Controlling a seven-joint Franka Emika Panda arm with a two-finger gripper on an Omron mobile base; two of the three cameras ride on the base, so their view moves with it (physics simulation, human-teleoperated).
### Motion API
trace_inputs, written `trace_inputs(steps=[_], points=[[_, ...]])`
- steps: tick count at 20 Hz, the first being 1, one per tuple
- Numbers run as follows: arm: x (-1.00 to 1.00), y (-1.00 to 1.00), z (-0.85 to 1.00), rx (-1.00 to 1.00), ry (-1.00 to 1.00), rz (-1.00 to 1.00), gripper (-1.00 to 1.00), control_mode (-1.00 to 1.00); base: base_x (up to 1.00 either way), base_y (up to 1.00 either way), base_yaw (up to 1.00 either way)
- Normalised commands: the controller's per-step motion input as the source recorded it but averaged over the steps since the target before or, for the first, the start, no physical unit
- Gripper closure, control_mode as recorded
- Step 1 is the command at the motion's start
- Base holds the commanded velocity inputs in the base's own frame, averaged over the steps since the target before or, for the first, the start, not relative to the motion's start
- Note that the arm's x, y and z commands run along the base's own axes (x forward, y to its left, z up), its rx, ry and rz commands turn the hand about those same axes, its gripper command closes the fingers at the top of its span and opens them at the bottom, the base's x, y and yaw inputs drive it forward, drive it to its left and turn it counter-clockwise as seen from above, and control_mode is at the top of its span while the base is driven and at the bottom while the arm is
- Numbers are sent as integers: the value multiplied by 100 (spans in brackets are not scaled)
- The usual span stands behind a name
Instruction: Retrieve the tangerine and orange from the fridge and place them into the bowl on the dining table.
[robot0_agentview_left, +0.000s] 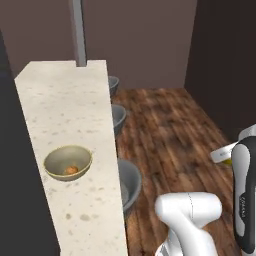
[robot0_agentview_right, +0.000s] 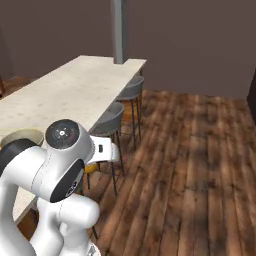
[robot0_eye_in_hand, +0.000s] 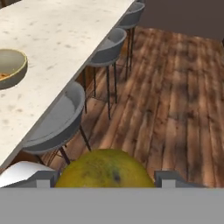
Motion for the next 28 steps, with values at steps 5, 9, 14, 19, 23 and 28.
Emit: trace_inputs(steps=[5,9,14,19,23,28], points=[[0,0,0,0,0,0,100,100,47,0,61],[0,0,0,0,0,0,100,100,42,0,60],[0,0,0,0,0,0,100,100,49,0,58],[0,0,0,0,0,0,100,100,62,0,56],[0,0,0,0,0,0,100,100,66,0,55],[0,0,0,0,0,0,100,100,73,0,52]])
